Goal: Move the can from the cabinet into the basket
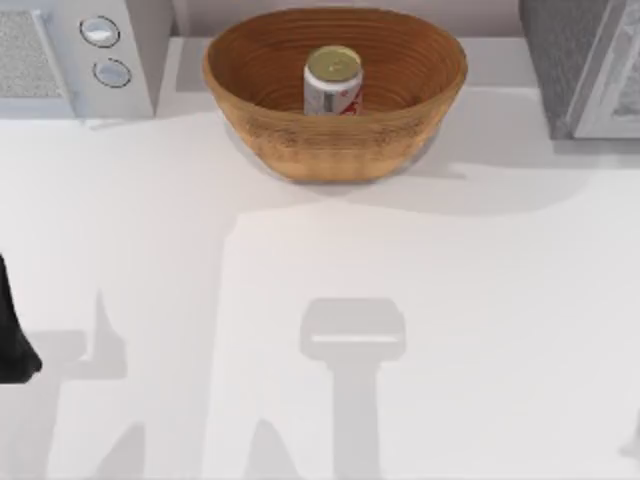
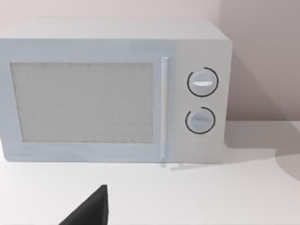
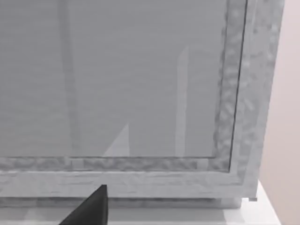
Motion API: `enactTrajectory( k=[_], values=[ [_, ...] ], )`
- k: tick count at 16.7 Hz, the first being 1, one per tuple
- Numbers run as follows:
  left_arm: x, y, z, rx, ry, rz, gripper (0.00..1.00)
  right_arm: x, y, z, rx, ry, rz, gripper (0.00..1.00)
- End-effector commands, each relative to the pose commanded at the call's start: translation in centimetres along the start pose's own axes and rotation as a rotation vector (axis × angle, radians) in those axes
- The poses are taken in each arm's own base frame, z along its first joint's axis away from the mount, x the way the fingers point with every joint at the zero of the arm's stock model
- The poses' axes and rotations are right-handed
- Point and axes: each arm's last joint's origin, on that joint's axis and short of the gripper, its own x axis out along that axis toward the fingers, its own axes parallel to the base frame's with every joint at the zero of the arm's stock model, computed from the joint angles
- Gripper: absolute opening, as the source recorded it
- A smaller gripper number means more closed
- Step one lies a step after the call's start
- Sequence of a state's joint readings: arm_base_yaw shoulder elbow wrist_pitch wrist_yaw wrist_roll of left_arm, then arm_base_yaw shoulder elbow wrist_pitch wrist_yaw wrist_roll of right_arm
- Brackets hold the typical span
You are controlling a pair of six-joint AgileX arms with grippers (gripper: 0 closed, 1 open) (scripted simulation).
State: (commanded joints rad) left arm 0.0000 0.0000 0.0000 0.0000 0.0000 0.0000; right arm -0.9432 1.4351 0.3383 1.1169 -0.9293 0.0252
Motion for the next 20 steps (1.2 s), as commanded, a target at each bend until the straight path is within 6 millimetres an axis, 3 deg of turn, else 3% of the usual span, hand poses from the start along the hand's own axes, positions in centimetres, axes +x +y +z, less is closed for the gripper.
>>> enactTrajectory(
  k=[4, 12, 16, 20],
  values=[
    [0.0, 0.0, 0.0, 0.000, 0.000, 0.000, 1.00, -0.8, -2.1, -1.1, 0.000, 0.000, 0.001, 1.00],
    [0.0, 0.0, 0.0, 0.000, 0.000, 0.000, 1.00, -0.5, -2.5, -0.6, 0.001, 0.001, 0.005, 1.00],
    [0.0, 0.0, 0.0, 0.000, 0.000, 0.000, 1.00, 1.0, -5.4, 2.8, -0.004, -0.001, 0.008, 1.00],
    [0.0, 0.0, 0.0, 0.000, 0.000, 0.000, 1.00, 2.4, -8.5, 9.5, 0.006, 0.006, 0.005, 1.00]
  ],
)
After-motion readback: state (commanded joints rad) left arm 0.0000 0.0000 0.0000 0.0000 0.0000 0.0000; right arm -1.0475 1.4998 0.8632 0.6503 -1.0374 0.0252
